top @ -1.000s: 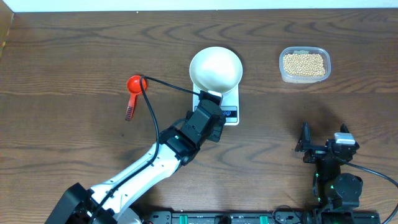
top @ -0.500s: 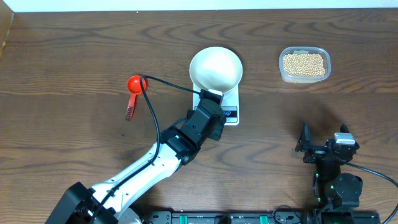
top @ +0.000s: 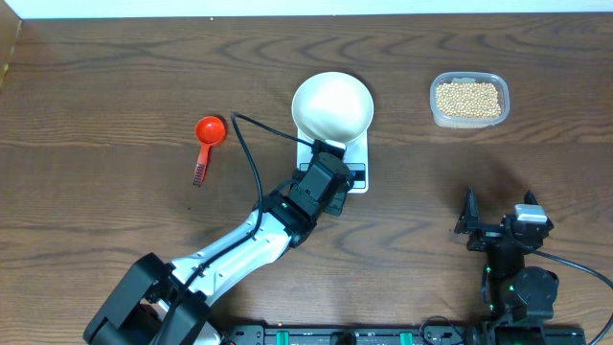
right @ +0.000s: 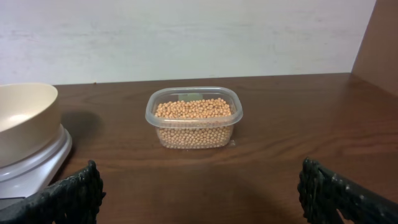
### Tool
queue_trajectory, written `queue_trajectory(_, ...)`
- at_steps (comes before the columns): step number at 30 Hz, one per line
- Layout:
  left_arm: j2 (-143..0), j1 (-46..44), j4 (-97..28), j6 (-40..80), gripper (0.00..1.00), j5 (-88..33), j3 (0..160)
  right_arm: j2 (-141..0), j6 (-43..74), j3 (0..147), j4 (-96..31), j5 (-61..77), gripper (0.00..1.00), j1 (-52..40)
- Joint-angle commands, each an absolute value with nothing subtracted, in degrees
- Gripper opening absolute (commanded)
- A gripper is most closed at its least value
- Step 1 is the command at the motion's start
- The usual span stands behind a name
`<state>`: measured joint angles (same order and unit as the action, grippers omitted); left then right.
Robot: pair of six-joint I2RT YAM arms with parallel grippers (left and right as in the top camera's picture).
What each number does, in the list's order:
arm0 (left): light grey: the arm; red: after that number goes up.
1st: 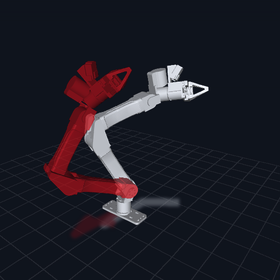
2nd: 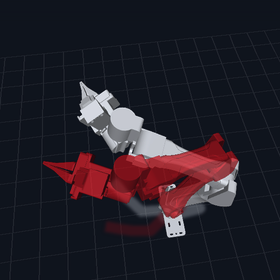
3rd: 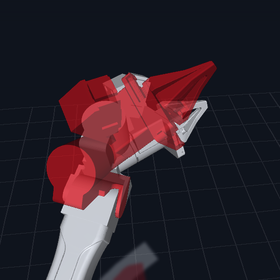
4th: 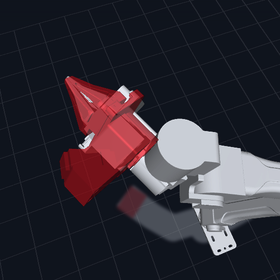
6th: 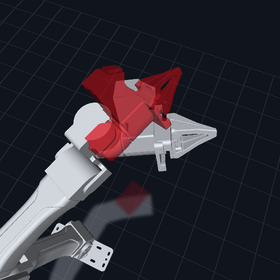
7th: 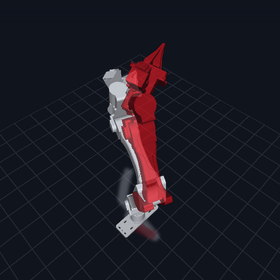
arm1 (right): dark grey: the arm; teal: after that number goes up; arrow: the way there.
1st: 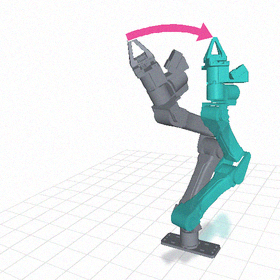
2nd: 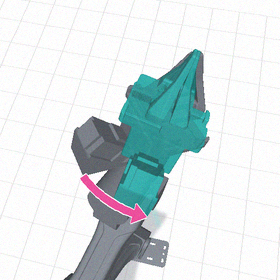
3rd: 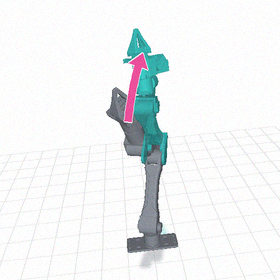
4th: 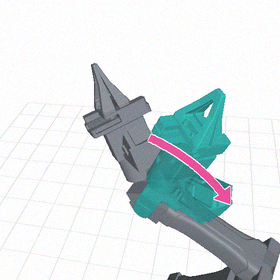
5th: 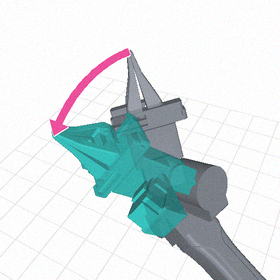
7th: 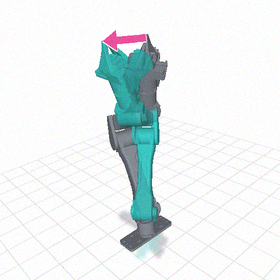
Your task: Scoop item into bowl and weigh 50g on scale
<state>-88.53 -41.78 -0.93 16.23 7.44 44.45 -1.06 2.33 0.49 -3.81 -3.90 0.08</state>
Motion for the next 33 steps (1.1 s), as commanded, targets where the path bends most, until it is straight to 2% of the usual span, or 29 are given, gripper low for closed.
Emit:
queue_trajectory(1, -88.73, -41.54, -0.97, 15.22, 0.07, 8.19, 44.75, -0.97, 2.07, 0.32, -3.86, -4.36, 0.99, -0.36)
queue_trajectory(25, -88.84, -41.56, -0.38, 15.66, 0.07, 8.03, 44.73, -1.02, 2.07, 0.32, -3.86, -4.36, 0.99, -0.36)
queue_trajectory(33, -94.04, -41.56, 4.16, 19.03, 0.07, 7.99, 44.73, -1.02, 2.07, 0.32, -3.86, -4.36, 0.99, -0.36)
